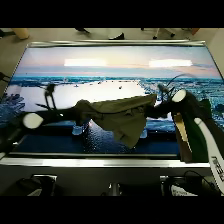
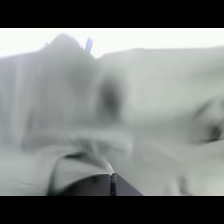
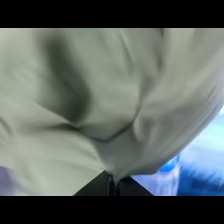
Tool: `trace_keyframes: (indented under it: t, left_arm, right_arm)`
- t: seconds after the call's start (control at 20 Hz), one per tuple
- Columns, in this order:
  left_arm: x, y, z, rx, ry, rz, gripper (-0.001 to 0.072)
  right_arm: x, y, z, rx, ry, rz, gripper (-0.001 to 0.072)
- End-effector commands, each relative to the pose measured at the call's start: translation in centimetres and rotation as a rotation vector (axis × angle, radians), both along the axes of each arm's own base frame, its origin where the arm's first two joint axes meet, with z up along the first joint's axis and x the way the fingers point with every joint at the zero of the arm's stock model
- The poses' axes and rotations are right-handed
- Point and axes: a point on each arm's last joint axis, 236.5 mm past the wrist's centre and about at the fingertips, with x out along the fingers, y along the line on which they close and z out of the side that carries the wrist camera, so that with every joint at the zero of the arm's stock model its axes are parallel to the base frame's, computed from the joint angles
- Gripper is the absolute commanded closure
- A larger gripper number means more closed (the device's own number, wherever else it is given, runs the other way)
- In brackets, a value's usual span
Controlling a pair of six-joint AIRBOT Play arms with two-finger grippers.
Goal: Fold the shirts.
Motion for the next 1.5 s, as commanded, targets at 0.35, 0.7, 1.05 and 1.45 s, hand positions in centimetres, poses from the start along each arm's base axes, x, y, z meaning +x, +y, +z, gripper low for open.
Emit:
trace_keyframes:
  t: [0.35,0.7,1.05,1.45]
  left_arm:
    - [-17.6,19.1,50.2,0.127,-1.246,0.523,0.0688]
    - [-15.2,19.6,46.3,0.256,-1.094,0.495,0.0688]
    - [-1.6,19.8,26.3,0.373,-0.537,0.398,0.0686]
    - [11.7,15.6,2.5,0.211,-0.045,0.300,0.0685]
  right_arm:
    - [-13.9,-8.6,55.9,-0.102,-1.567,-0.343,0.0686]
    - [-14.9,-9.2,53.0,-0.226,-1.462,-0.311,0.0686]
    - [-1.4,-10.6,33.1,-0.260,-0.734,-0.162,0.0686]
    - [14.8,-5.7,10.3,0.221,-0.220,-0.292,0.0685]
